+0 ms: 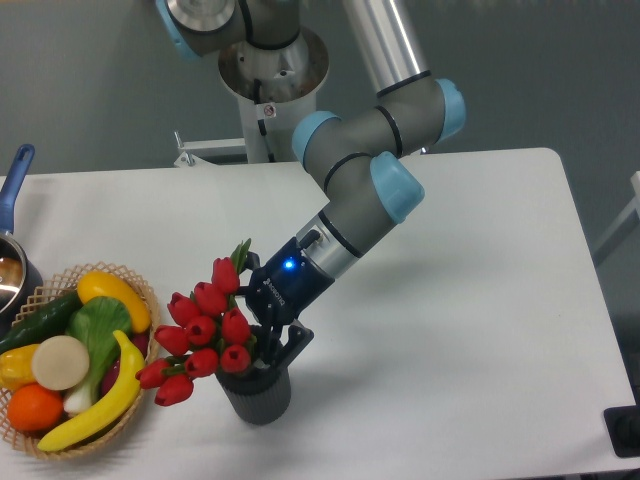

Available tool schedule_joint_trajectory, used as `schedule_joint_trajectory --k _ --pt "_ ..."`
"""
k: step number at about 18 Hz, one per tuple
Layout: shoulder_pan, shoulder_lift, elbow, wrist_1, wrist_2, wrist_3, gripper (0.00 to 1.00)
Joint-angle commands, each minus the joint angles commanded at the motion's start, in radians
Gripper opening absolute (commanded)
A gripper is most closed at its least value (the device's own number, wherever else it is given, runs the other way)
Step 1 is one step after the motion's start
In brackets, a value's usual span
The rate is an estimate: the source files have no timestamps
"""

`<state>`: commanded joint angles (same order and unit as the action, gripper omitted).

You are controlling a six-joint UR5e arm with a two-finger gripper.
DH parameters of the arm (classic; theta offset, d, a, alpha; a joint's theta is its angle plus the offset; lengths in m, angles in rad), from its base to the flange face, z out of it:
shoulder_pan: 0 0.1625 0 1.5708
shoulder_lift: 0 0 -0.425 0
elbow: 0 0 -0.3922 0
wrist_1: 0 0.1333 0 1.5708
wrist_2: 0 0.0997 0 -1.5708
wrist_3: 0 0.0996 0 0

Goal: Pick up the flowers from the vase
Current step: 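Close the gripper around the tulip stems just above the vase rim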

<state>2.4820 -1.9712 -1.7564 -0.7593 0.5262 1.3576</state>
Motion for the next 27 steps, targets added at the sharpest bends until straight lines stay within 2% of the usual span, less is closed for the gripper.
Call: schedule_joint_trajectory --k 6,8,10,14,27 --pt "0.002 0.002 -0.002 0.0 0.0 -0.002 0.54" --pt "0.005 0.002 -0.002 0.0 0.0 -0.003 0.48" --pt "0.009 0.006 -0.002 0.0 0.0 -0.006 0.48" --pt "0.009 0.006 -0.003 0.0 0.0 -0.009 0.4" --pt "0.04 0.031 0.002 -0.002 -0.015 -0.047 0.4"
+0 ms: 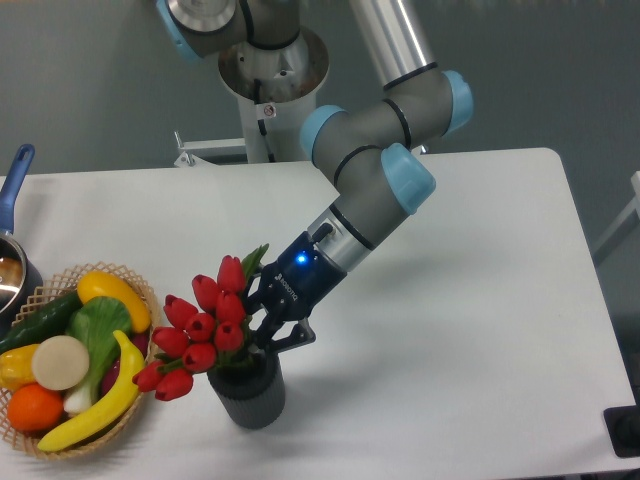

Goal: Pick up the flowers from the vase
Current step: 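Close the gripper around the tulip stems just above the vase rim, then lift the gripped tulip bunch up and out of the black vase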

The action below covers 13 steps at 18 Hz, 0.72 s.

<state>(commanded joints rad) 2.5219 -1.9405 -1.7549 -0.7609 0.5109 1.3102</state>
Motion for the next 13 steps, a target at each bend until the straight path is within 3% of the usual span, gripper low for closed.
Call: schedule_joint_trajectory --k 5,13 --pt "0.006 0.035 0.008 0.0 -0.037 -0.046 0.4" --pt "0.002 0.086 0.072 0.0 -0.077 -0.212 0.4"
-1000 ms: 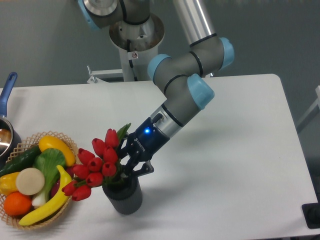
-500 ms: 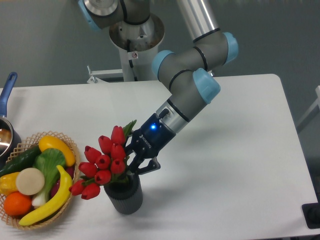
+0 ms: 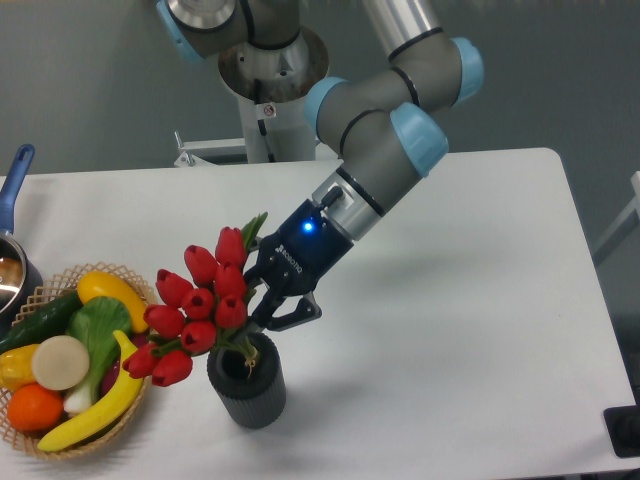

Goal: Pick up the flowers from the vase
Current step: 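Lift the gripped tulip bunch up and out of the black vase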

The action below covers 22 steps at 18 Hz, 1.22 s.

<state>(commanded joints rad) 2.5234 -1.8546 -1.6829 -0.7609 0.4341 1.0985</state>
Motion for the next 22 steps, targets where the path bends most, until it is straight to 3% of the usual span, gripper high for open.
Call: schedule_joint_trajectory --k 12,22 --pt "-0.008 0.017 0.129 0.0 -0.006 -0.205 0.4" --pt "0.028 0.074 0.16 -0.002 -0.006 -0.341 0.4"
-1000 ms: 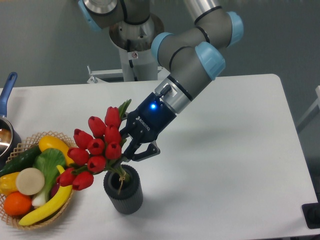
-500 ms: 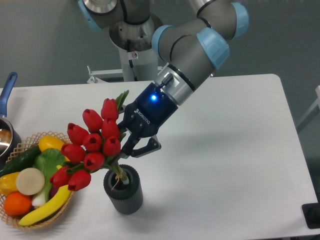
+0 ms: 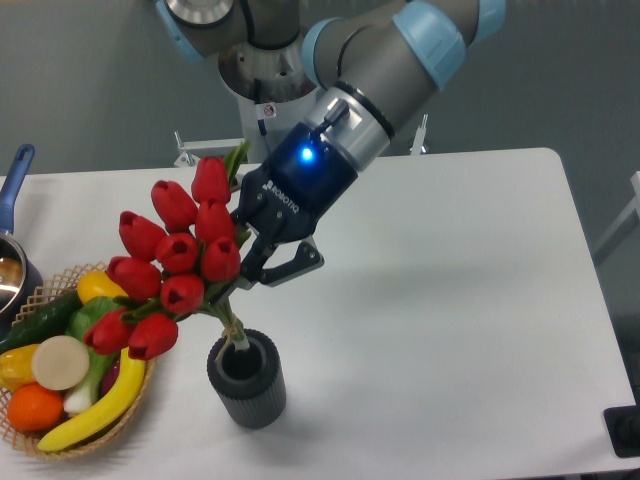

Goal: Pick up the flowers from the vase
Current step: 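Lift the gripped tulip bunch up and out of the black vase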

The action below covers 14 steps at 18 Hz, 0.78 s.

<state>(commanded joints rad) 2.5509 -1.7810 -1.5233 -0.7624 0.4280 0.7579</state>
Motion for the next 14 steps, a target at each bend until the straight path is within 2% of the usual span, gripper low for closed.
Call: schedule_joint_trajectory --k 9,14 --pt "0.173 -0.002 0.006 0.002 0.005 0.011 0.4" --pt "0.209 -0.015 -0.011 0.002 0.006 0.112 0.4"
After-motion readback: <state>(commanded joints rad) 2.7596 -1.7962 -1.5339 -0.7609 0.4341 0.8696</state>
